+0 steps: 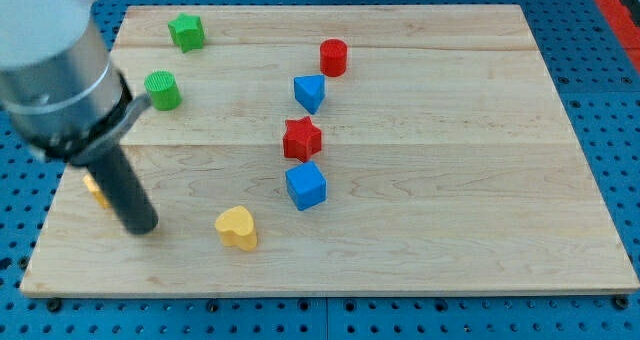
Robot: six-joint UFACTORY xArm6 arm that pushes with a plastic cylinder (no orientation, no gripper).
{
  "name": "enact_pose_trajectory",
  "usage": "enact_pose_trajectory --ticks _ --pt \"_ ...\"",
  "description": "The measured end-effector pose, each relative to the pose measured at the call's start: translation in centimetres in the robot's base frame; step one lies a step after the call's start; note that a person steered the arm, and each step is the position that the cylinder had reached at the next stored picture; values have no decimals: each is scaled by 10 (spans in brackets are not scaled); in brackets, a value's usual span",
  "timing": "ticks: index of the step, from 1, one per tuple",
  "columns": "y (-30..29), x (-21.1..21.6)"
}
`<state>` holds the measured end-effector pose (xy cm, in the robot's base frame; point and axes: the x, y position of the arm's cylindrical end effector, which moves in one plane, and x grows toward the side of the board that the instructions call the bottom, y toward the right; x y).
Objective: Place the green and yellow blocks in a vertical line
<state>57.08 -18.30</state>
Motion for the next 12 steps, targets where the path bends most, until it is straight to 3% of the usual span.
enact_pose_trajectory --ticks 1,3,4,5,7,8,9,10,11,12 --pt "-48 -12" --pt "-1 -65" --pt "-20 -22" --pt "-77 -44" --pt "-32 -84" --pt "-49 -58" --pt "-9 22" --pt "46 48" --pt "116 22" --pt "165 25"
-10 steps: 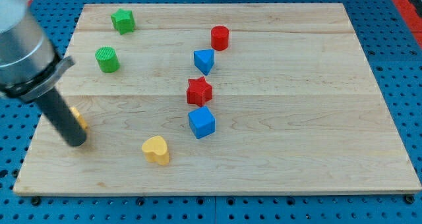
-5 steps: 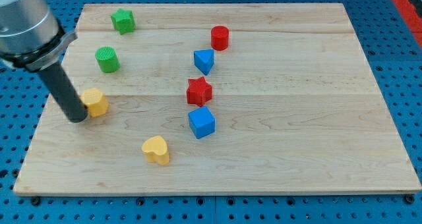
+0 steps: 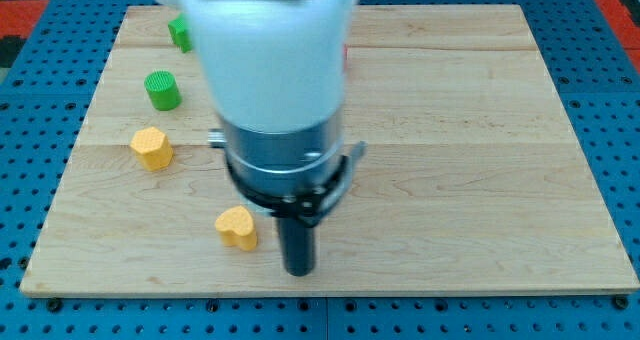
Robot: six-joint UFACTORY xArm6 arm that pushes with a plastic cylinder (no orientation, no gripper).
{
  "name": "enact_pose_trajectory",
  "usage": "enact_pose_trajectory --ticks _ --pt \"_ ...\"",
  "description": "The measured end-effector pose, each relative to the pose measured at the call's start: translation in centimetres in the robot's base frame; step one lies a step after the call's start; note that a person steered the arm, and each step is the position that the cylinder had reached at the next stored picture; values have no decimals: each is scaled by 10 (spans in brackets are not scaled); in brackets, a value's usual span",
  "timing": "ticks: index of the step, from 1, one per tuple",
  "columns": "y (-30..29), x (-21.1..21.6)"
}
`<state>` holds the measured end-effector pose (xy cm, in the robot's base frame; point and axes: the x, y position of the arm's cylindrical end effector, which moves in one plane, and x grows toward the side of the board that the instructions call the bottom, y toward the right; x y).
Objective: Place the green and yellow blocks in a vertical line
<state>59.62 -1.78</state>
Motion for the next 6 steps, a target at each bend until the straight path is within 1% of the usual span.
enact_pose_trajectory --ticks 1,2,3,4,5,6 --pt "-54 -33" --pt "-107 -46" --pt "-139 -49" --pt "-95 -48" --pt "-49 -30" --pt "-48 -15"
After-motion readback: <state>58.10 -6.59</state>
